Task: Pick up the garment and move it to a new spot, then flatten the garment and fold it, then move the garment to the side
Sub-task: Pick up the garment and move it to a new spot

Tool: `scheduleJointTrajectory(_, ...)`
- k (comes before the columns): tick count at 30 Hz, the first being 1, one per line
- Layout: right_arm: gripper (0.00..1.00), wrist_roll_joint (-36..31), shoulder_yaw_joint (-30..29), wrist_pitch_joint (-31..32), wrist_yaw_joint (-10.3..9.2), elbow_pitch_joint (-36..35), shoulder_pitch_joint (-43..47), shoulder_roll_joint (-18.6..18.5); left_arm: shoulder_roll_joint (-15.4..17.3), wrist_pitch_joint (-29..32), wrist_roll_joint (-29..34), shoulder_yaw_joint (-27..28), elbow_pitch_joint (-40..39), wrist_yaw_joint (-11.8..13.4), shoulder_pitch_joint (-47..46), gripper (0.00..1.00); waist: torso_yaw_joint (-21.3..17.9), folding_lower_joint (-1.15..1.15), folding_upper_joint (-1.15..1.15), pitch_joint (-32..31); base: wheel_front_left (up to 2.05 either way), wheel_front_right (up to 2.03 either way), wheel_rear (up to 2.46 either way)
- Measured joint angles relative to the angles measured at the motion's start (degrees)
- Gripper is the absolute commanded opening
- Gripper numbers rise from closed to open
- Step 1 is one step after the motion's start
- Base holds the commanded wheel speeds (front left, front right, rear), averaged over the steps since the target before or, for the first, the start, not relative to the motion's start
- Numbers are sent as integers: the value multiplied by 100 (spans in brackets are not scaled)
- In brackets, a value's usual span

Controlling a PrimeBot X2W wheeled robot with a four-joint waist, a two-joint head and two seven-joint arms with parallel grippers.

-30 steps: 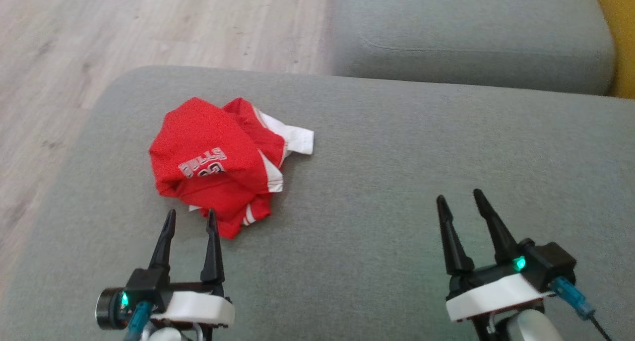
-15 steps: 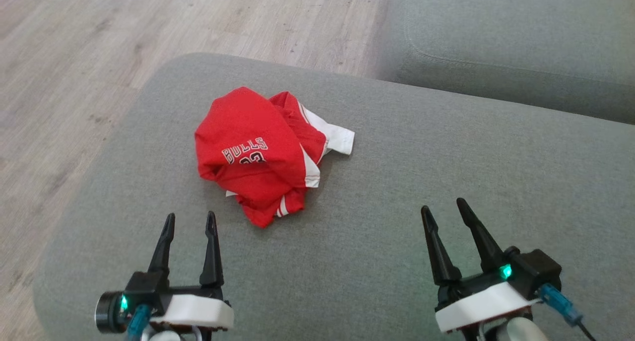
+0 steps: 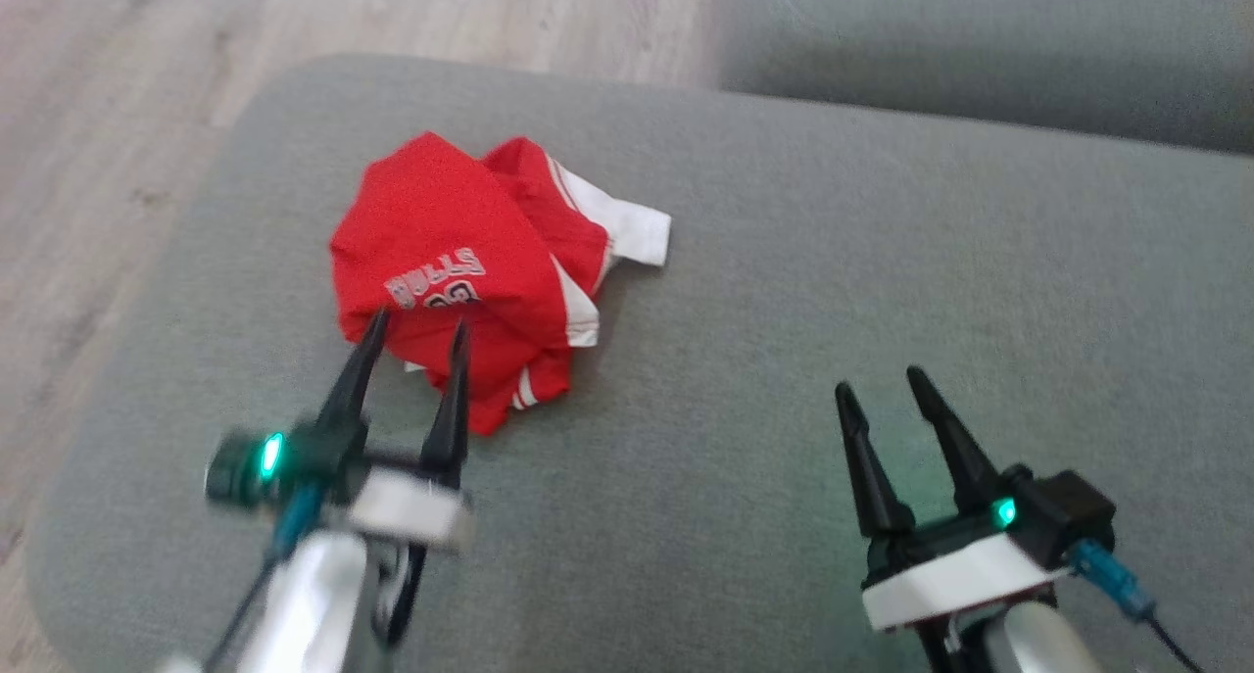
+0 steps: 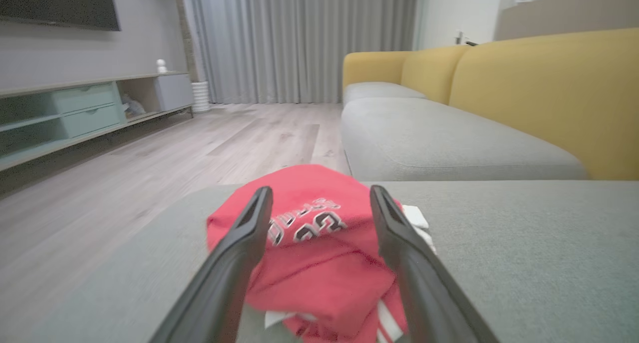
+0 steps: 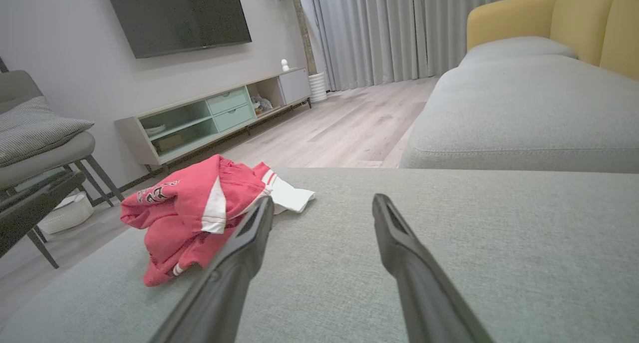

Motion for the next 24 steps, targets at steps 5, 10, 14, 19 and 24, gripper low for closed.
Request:
scheduleJointTrajectory(5,100,-64,-114,0,0,-2,-231,-7,167,392,104,-423,705,-324,-1294,100,-215,1,0,338,0,0,0)
scheduleJointTrajectory(10,100,-69,-112,0,0,-3,-409,-12,227,1305,-74,-692,1419,-425,-2090,100,-481,1,0,608,0,0,0)
scheduleJointTrajectory(14,100,-66,-100,0,0,-5,-505,-13,367,1846,-216,-884,1935,-428,-2199,100,-702,0,0,756,0,0,0)
scheduleJointTrajectory(19,100,-40,-105,0,0,-2,-505,-14,502,1869,-218,-898,2240,-409,-2212,0,-885,0,0,839,0,0,0)
scheduleJointTrajectory(24,100,-32,-114,0,0,35,-506,-14,491,1218,-324,-842,2164,-361,-2221,0,-933,0,0,749,0,0,0)
